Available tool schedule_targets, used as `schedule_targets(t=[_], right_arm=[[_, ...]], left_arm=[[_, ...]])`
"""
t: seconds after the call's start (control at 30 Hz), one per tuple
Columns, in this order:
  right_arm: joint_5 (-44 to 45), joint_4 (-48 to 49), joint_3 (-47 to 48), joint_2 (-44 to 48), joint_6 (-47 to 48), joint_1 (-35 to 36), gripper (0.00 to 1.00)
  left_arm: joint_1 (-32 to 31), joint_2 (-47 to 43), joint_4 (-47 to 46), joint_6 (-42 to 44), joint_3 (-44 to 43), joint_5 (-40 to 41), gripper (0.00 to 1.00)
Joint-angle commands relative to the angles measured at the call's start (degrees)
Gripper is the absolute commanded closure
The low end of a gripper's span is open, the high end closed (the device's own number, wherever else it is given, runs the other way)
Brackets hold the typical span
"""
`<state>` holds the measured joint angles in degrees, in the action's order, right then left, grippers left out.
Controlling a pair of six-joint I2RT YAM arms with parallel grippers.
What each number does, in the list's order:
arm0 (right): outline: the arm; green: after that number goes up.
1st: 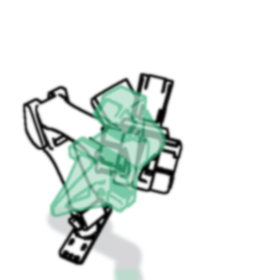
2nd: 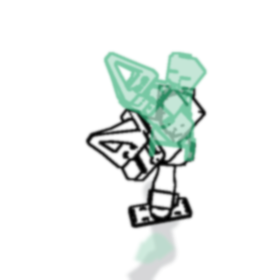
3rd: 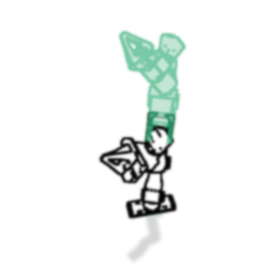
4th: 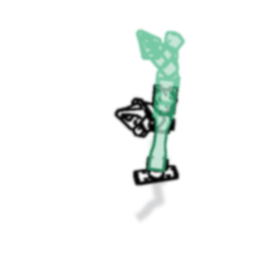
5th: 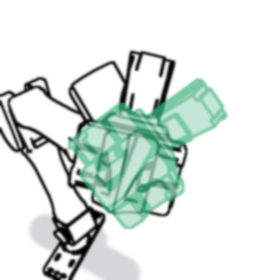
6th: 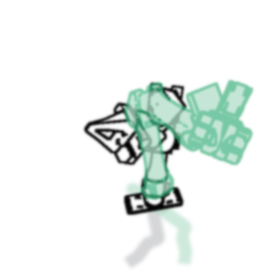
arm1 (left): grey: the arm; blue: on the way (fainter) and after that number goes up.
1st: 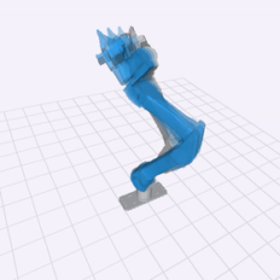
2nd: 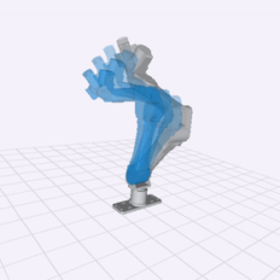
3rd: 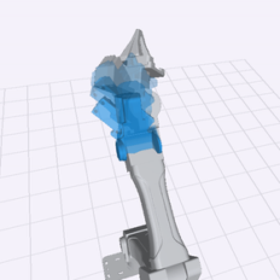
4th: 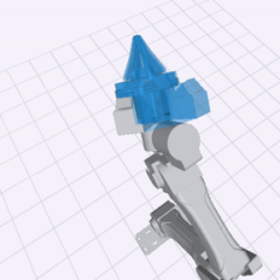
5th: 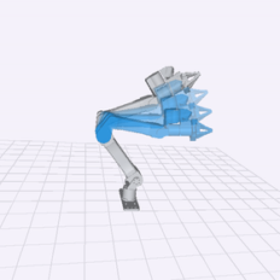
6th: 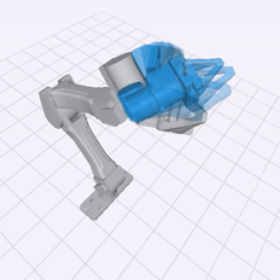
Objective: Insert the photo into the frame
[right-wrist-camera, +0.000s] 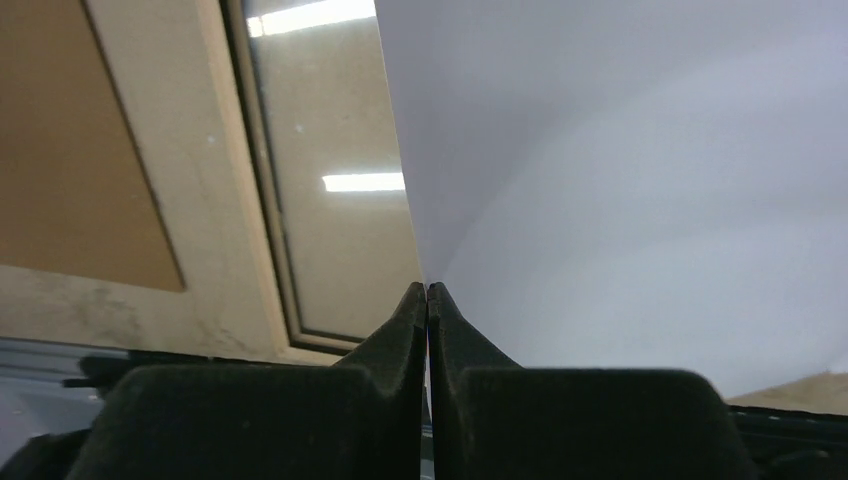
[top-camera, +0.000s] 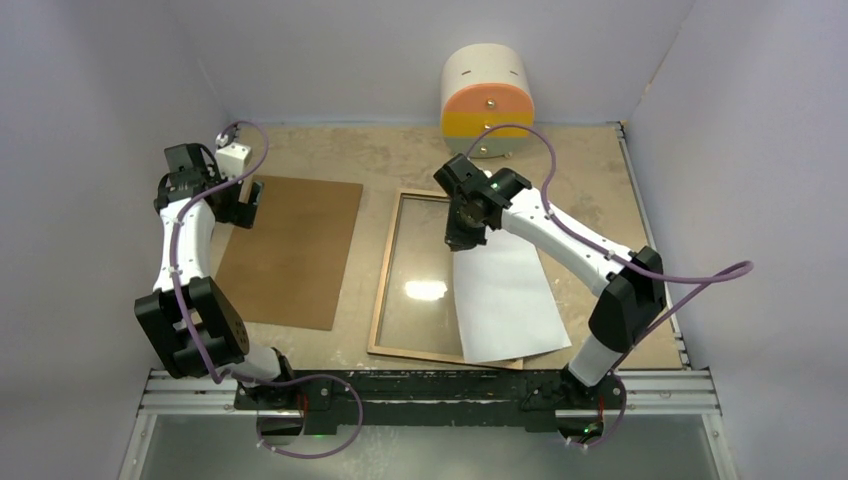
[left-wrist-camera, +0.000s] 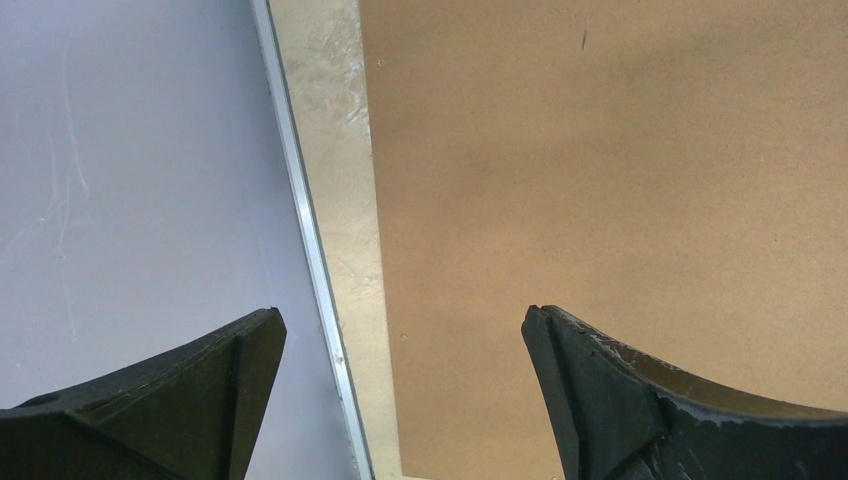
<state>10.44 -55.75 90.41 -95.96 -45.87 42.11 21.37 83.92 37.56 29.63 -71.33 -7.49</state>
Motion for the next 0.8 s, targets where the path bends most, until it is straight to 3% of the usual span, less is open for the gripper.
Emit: schedule_targets(t=[0.0, 0.37, 0.77], right_arm=[[-6.7, 9.6, -1.5, 0.1, -11.9, -0.5, 1.00], [-4.3, 11.3, 3.6, -7.9, -23.2, -0.4, 1.00], [-0.3, 12.8, 5.9, -10.6, -14.4, -0.4, 1.00]], left_arm=[[0.4, -1.5, -1.6, 1.0, 0.2, -0.8, 0.00], [0.4, -0.8, -2.0, 1.0, 0.8, -1.1, 0.00], [0.4, -0.1, -2.8, 1.9, 1.6, -0.2, 0.00]])
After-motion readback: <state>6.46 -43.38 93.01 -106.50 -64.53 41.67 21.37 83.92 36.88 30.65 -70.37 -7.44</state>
